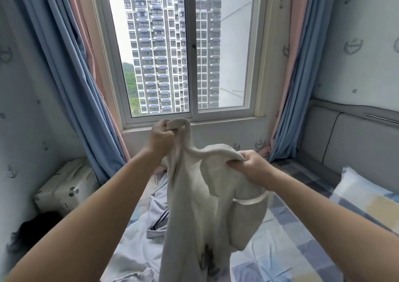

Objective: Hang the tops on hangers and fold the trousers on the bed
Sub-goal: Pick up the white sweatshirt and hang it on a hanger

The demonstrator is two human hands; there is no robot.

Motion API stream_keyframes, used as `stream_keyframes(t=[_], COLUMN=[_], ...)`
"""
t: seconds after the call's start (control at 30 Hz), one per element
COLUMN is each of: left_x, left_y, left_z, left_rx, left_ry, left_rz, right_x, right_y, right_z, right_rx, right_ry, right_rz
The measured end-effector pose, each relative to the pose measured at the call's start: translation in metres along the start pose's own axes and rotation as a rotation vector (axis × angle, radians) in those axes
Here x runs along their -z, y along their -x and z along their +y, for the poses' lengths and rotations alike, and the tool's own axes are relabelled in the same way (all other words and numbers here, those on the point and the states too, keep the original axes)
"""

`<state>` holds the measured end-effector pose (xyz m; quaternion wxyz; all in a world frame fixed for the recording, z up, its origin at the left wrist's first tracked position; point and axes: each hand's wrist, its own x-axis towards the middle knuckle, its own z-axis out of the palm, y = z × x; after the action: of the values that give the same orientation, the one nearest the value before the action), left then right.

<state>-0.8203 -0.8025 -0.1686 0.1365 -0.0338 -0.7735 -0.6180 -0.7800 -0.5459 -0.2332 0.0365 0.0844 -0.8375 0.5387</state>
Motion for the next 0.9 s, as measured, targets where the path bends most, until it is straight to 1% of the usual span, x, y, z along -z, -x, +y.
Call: stream_keyframes(t=[0.1, 0.13, 0.17, 0.23, 0.3, 0.37, 0.47, 0.53, 0.63, 0.77, 0.8, 0.87, 0.9], left_x=[-0.013, -0.017, -0.021, -0.031, -0.043, -0.054, -0.066, -0.073, -0.078, -0.072, -0.068, -0.063, -0.062], left_y=[0.025, 0.038, 0.051, 0.078, 0.103, 0.117, 0.125, 0.125, 0.119, 0.109, 0.107, 0.101, 0.097], left_z=[-0.028, -0.037, -0.046, -0.064, -0.083, -0.102, -0.130, -0.146, -0.157, -0.155, -0.151, -0.142, -0.137], left_rx=[0.097, 0.106, 0.091, 0.021, -0.013, 0.051, 0.193, 0.220, 0.173, 0.111, 0.110, 0.129, 0.150], left_ry=[0.043, 0.064, 0.098, 0.101, -0.001, -0.099, -0.238, -0.327, -0.416, -0.298, -0.265, -0.171, -0.120], left_rz=[-0.293, -0.359, -0.386, -0.333, -0.287, -0.273, -0.315, -0.293, -0.236, -0.247, -0.236, -0.174, -0.139], right_x=[-0.013, -0.015, -0.017, -0.020, -0.019, -0.017, -0.009, -0.002, 0.010, 0.033, 0.037, 0.037, 0.032], right_y=[-0.005, -0.008, -0.011, -0.016, -0.022, -0.026, -0.030, -0.034, -0.042, -0.044, -0.041, -0.026, -0.016], right_z=[-0.037, -0.047, -0.056, -0.072, -0.086, -0.097, -0.110, -0.112, -0.103, -0.068, -0.056, -0.034, -0.023], right_rx=[0.073, 0.076, 0.068, 0.040, 0.018, 0.002, -0.062, -0.105, -0.170, -0.229, -0.250, -0.331, -0.332], right_ry=[-0.115, -0.152, -0.189, -0.250, -0.283, -0.333, -0.415, -0.452, -0.464, -0.364, -0.282, 0.028, 0.155], right_rz=[0.038, 0.069, 0.102, 0.146, 0.167, 0.191, 0.216, 0.238, 0.298, 0.421, 0.414, 0.352, 0.324])
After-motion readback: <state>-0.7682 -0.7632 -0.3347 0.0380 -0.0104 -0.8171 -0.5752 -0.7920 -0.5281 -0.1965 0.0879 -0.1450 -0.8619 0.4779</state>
